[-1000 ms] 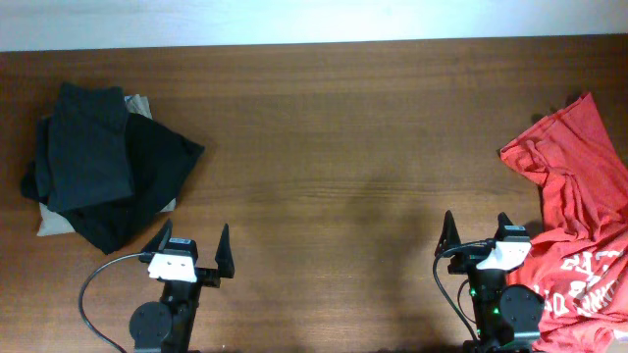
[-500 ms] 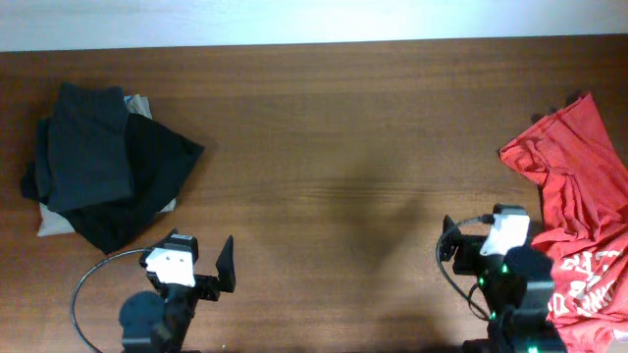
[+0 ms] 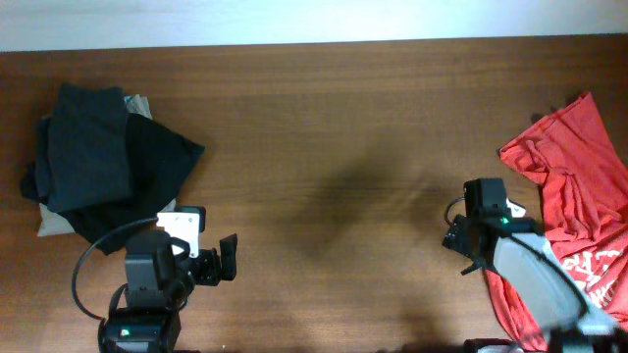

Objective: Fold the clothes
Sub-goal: 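Grasp the red T-shirt with the right gripper and drag it leftward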

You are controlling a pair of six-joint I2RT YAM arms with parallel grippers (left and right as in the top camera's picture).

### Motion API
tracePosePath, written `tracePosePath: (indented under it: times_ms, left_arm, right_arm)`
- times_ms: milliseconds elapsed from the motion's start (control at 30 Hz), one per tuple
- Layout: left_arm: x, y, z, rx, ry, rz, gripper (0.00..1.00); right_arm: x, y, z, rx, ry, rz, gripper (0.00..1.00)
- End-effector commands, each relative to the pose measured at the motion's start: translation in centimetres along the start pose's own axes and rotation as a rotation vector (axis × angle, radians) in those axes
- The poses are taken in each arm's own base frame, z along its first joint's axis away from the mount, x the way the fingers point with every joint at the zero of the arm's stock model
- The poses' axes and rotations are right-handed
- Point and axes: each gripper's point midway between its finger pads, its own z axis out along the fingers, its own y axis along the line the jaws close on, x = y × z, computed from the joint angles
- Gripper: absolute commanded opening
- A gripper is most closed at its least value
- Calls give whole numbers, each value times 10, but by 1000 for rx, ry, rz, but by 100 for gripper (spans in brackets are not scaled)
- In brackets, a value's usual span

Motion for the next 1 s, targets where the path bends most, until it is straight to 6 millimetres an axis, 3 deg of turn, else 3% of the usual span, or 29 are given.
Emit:
tracePosePath:
  times_ms: [0, 133, 167, 200, 267, 300, 400, 467, 533, 567, 633, 733, 767, 800, 833, 867, 967]
  left_arm:
    - [-5, -3, -3, 15, -8, -8, 99]
    - [-5, -3, -3, 14, -7, -8, 99]
    - [-5, -3, -3, 14, -7, -8, 99]
    - [-5, -3, -3, 14, -7, -8, 99]
    - [-5, -3, -3, 15, -7, -8, 99]
    - [-5, -3, -3, 14, -7, -8, 99]
    - [-5, -3, -3, 14, -7, -8, 99]
    - [-6, -3, -3, 15, -9, -8, 99]
    - [-7, -3, -3, 14, -15, -6, 99]
    - [-8, -3, -3, 14, -19, -6, 99]
    - [-9, -3, -3, 15, -24, -5, 99]
    - [-15, -3, -4, 16, -49, 0, 99]
    - [-16, -4, -4, 16, -54, 1, 99]
    - [-17, -4, -4, 16, -55, 1, 99]
    - [-17, -4, -4, 16, -55, 1, 99]
    - [-17, -4, -4, 18, -55, 0, 99]
    - [-19, -13, -4, 73, -62, -91, 99]
  right_arm:
    - [-6, -21, 19, 88, 28, 115, 99]
    - [-6, -45, 36, 134, 80, 205, 100]
    - [-3, -48, 39, 144, 96, 209, 87]
    - [1, -49, 41, 153, 114, 203, 68]
    - [6, -44, 42, 124, 144, 199, 19]
    - [8, -37, 43, 83, 161, 180, 10]
    - [15, 20, 35, -258, 227, -51, 4]
    - [22, 86, 3, -671, 220, -257, 4]
    - [36, 150, -53, -1060, 179, -446, 4]
    - [45, 176, -73, -1151, 138, -536, 4]
    - [58, 216, -102, -1239, 67, -636, 4]
    - [82, 278, -165, -1387, -163, -798, 9]
    - [84, 286, -174, -1381, -209, -816, 30]
    - [81, 291, -178, -1365, -232, -818, 31]
    - [74, 291, -177, -1338, -228, -802, 94]
    - [66, 285, -173, -1300, -196, -780, 99]
    - [28, 250, -142, -1022, -166, -665, 99]
